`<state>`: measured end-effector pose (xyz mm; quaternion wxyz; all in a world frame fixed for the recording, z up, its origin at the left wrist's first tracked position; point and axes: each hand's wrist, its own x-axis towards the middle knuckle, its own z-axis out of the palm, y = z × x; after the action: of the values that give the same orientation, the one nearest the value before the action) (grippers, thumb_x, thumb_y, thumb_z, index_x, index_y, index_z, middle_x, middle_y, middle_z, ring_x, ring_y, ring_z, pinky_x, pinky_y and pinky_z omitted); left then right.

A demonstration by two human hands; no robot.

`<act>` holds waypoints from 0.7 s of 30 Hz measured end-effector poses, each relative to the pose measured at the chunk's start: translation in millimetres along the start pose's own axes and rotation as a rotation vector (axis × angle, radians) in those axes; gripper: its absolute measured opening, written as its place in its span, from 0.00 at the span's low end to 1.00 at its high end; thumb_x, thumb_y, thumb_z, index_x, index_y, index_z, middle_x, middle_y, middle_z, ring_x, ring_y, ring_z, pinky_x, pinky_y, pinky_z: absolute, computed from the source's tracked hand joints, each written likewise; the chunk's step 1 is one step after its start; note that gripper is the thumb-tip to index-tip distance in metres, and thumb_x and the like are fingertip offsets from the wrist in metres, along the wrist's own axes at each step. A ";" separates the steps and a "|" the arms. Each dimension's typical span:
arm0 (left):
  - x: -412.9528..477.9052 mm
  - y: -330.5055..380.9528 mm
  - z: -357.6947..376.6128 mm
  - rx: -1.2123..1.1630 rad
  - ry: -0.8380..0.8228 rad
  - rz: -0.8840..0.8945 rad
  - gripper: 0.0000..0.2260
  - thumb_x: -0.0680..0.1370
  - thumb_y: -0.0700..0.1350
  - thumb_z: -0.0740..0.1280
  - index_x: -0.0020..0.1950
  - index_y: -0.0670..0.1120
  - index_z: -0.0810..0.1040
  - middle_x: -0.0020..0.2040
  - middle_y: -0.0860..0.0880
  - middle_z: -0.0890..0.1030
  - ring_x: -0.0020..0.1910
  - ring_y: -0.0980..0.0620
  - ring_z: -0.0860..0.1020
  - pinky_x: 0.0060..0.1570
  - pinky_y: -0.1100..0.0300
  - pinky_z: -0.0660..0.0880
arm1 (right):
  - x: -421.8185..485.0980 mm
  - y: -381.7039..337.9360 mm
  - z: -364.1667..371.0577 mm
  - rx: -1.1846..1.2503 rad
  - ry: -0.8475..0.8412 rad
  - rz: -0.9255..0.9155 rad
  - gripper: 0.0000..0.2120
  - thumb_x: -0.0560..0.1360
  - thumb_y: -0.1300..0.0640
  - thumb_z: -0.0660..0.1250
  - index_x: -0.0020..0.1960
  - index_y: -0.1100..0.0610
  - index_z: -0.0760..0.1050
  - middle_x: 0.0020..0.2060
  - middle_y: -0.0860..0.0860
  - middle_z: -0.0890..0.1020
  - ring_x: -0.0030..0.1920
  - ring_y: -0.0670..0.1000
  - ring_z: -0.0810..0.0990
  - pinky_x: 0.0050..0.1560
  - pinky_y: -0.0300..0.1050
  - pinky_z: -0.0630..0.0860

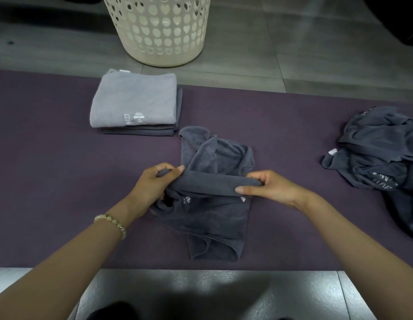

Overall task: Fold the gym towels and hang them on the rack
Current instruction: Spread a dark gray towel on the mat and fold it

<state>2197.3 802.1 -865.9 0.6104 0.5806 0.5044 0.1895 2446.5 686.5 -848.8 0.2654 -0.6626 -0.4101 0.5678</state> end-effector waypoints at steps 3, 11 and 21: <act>5.2 -12.4 -5.3 0.162 -0.083 -0.033 0.10 0.76 0.51 0.68 0.42 0.44 0.80 0.26 0.57 0.77 0.20 0.60 0.69 0.23 0.67 0.68 | 0.7 9.0 -3.7 0.240 0.121 -0.045 0.18 0.66 0.50 0.71 0.52 0.60 0.80 0.47 0.50 0.84 0.50 0.45 0.82 0.53 0.37 0.75; 36.3 -14.3 30.7 0.294 -0.038 0.024 0.24 0.79 0.52 0.63 0.73 0.45 0.64 0.63 0.59 0.69 0.63 0.59 0.68 0.57 0.69 0.63 | 18.9 3.8 6.9 0.362 0.224 -0.027 0.12 0.76 0.58 0.68 0.57 0.61 0.78 0.47 0.54 0.84 0.44 0.46 0.83 0.41 0.36 0.79; 36.9 -7.7 62.8 0.563 -0.543 0.208 0.21 0.81 0.54 0.60 0.73 0.57 0.65 0.72 0.59 0.67 0.71 0.60 0.64 0.65 0.68 0.60 | 18.2 20.0 8.6 0.132 0.344 0.090 0.16 0.73 0.41 0.68 0.54 0.50 0.77 0.49 0.44 0.81 0.50 0.42 0.79 0.41 0.32 0.71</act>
<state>2262.6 797.9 -899.0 0.5160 0.8020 0.2957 -0.0556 2443.3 690.4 -876.7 0.3489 -0.7488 -0.2905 0.4830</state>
